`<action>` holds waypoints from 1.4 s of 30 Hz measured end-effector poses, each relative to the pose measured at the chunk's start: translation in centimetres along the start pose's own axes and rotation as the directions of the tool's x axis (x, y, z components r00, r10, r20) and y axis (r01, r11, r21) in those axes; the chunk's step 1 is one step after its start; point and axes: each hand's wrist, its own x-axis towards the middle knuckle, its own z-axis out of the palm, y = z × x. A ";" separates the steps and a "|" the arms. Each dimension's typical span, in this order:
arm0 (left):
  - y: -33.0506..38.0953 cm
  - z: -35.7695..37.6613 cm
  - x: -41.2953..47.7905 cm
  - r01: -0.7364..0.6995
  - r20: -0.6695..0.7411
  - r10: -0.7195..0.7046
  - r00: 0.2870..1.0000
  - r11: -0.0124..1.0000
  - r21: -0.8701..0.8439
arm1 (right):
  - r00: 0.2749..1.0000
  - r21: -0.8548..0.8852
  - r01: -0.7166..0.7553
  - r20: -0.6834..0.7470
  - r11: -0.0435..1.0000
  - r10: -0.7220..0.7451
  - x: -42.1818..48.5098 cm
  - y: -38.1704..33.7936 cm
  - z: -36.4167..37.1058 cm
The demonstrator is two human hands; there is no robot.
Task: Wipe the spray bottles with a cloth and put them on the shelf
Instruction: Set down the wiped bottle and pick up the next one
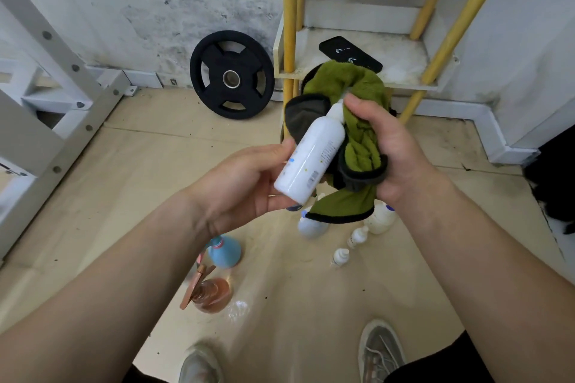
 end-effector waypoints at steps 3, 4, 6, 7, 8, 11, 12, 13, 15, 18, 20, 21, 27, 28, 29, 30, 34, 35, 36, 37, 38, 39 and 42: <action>-0.5 0.0 0.1 -0.056 0.071 0.060 0.996 0.997 -0.060 | 0.999 -0.037 0.031 -0.006 0.999 -0.031 0.1 0.3 0.6; -0.6 0.0 0.2 -0.078 0.062 0.081 0.995 0.995 -0.061 | 0.995 -0.061 0.086 -0.042 0.994 -0.088 0.3 0.6 0.8; -1.0 0.0 0.5 -0.127 -0.004 0.127 0.992 0.992 -0.021 | 0.958 -0.196 0.224 -0.137 0.955 -0.253 0.6 1.3 1.1; -1.2 0.2 0.6 -0.151 -0.041 0.151 0.988 0.989 0.003 | 0.928 -0.314 0.272 -0.165 0.910 -0.334 0.7 1.6 1.3; -1.3 0.4 0.7 -0.174 -0.075 0.176 0.982 0.984 0.025 | 0.897 -0.442 0.298 -0.175 0.846 -0.407 0.8 2.0 1.6; -1.4 1.1 1.2 -0.242 -0.195 0.252 0.948 0.968 0.072 | 0.813 -0.751 0.285 -0.140 0.596 -0.565 0.5 3.2 2.2; -1.3 1.2 1.3 -0.263 -0.231 0.273 0.934 0.962 0.074 | 0.795 -0.829 0.252 -0.116 0.499 -0.595 0.2 3.8 2.4; -1.2 1.2 1.4 -0.280 -0.256 0.290 0.922 0.957 0.074 | 0.788 -0.887 0.213 -0.092 0.409 -0.609 -0.2 4.6 2.7; -1.2 1.2 1.4 -0.291 -0.270 0.303 0.914 0.953 0.082 | 0.785 -0.943 0.155 -0.064 0.296 -0.616 -0.7 6.0 3.1; -1.9 1.7 1.2 -0.271 -0.251 0.284 0.925 0.959 0.085 | 0.802 -0.936 0.115 -0.110 0.332 -0.587 -0.5 5.6 2.6; -2.6 2.3 1.2 -0.259 -0.219 0.273 0.937 0.962 0.090 | 0.795 -0.868 0.128 -0.200 0.480 -0.573 0.3 4.1 1.8; -2.9 2.7 1.2 -0.256 -0.198 0.270 0.942 0.962 0.093 | 0.783 -0.832 0.132 -0.246 0.539 -0.571 0.6 3.5 1.4; -2.6 3.0 1.6 -0.259 -0.250 0.256 0.934 0.966 0.022 | 0.744 -0.865 0.136 -0.233 0.484 -0.626 -0.2 3.9 2.3; -2.2 2.7 1.7 -0.267 -0.277 0.257 0.926 0.964 0.004 | 0.758 -0.889 0.131 -0.196 0.440 -0.622 -0.6 4.6 2.7; -1.8 2.4 1.7 -0.272 -0.298 0.256 0.919 0.962 -0.011 | 0.775 -0.903 0.132 -0.164 0.410 -0.611 -0.8 5.3 2.9; -1.6 2.1 1.6 -0.273 -0.307 0.255 0.917 0.962 -0.017 | 0.792 -0.905 0.136 -0.145 0.403 -0.594 -1.0 5.8 3.1; -1.7 2.1 1.4 -0.255 -0.235 0.252 0.939 0.967 0.016 | 0.801 -0.865 0.145 -0.184 0.481 -0.571 -0.3 4.9 2.4; -1.8 2.3 1.3 -0.256 -0.214 0.257 0.942 0.966 0.035 | 0.787 -0.842 0.164 -0.203 0.515 -0.583 0.0 4.5 2.2; -1.9 2.4 1.4 -0.260 -0.198 0.267 0.943 0.964 0.060 | 0.775 -0.815 0.180 -0.227 0.551 -0.589 0.2 4.1 2.0; -2.0 2.6 1.4 -0.265 -0.182 0.277 0.944 0.960 0.087 | 0.766 -0.790 0.187 -0.255 0.584 -0.590 0.5 3.7 1.8; -2.1 2.8 1.3 -0.266 -0.168 0.282 0.945 0.957 0.112 | 0.759 -0.769 0.183 -0.286 0.613 -0.585 0.7 3.5 1.6; -2.1 2.9 1.3 -0.259 -0.155 0.278 0.948 0.957 0.129 | 0.749 -0.753 0.176 -0.315 0.634 -0.582 0.9 3.4 1.4; -2.2 3.2 1.1 -0.223 -0.093 0.238 0.967 0.964 0.144 | 0.722 -0.716 0.191 -0.361 0.671 -0.591 1.0 2.8 1.0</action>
